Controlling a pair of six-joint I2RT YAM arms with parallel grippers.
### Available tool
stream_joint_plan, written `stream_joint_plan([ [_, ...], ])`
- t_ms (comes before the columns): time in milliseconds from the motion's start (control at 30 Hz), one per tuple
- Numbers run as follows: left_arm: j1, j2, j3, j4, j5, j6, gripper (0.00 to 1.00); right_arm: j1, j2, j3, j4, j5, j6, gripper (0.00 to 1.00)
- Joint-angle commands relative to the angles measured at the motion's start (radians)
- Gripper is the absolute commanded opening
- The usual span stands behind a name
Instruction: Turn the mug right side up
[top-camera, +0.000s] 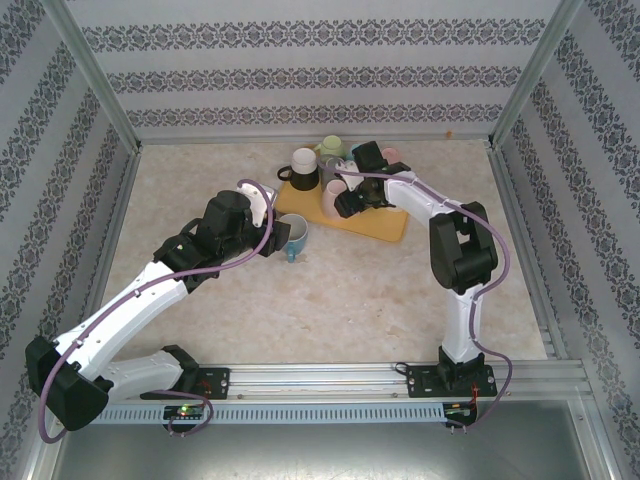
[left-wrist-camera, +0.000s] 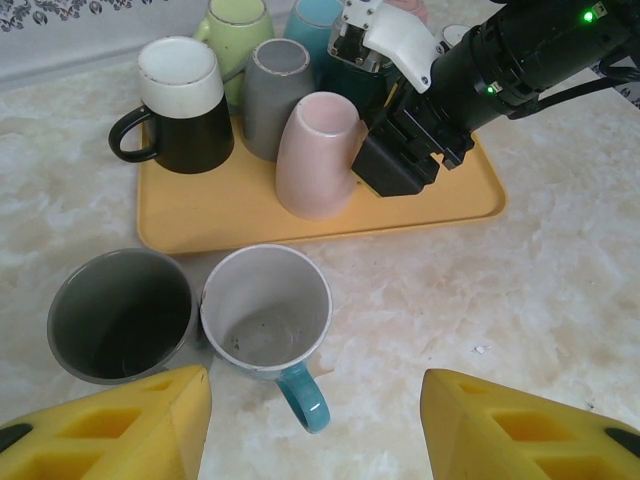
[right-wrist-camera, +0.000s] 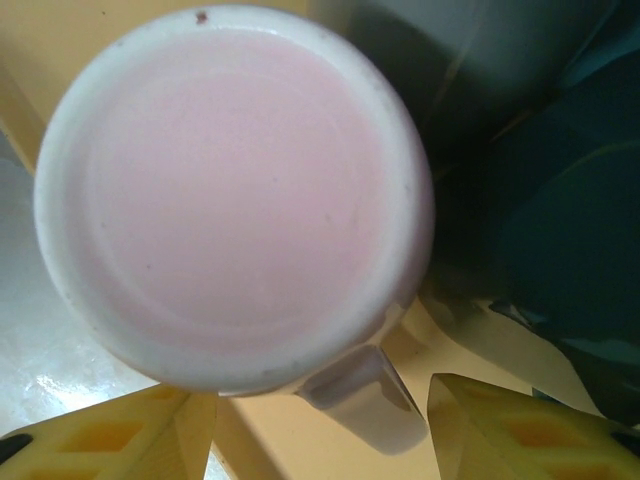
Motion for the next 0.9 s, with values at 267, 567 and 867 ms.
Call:
stream_joint_plan([
  [267, 0.014, -0.005, -0.008, 0.037, 0.008, 0.009, 0.58, 0.023, 0.002, 0.009, -0.027, -0.033, -0.03, 0.35],
  [567, 0.015, -0.009, -0.011, 0.042, 0.007, 0.008, 0.57, 0.025, 0.018, 0.039, -0.045, -0.03, -0.037, 0.22],
  [867, 0.014, -0.01, -0.016, 0.047, 0.008, 0.007, 0.57, 0.023, 0.083, 0.113, -0.111, -0.041, -0.048, 0.28],
])
